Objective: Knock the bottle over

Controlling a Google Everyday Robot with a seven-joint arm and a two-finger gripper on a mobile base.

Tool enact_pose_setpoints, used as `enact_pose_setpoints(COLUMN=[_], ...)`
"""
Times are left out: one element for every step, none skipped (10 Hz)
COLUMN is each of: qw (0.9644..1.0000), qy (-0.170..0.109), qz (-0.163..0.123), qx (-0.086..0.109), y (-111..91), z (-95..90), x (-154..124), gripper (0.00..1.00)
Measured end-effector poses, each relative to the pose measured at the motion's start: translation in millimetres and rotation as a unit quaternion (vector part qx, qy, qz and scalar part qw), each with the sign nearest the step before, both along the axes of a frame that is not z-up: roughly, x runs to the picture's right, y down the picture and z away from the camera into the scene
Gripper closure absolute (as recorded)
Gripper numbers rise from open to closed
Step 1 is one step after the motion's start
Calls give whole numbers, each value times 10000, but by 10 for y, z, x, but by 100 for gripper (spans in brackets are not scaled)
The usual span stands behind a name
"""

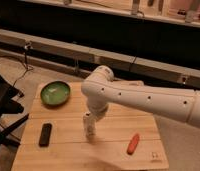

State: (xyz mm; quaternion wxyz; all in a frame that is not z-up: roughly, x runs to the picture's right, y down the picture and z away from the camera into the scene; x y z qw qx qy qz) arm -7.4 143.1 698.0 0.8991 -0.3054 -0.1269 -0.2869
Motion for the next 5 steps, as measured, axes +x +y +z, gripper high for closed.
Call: enact_pose_setpoints(qw=[10000, 10000, 9999, 9998, 9998], qy=[-50, -78, -106, -128, -132], qz=[-28, -37, -51, -67, -69], qx=[-33, -50, -79, -98, -99], y=[28, 36, 49, 63, 63], z=[-1, -3, -3, -2, -2], x=[-46, -71, -83, -91, -93], gripper=[81, 81, 81, 81, 81])
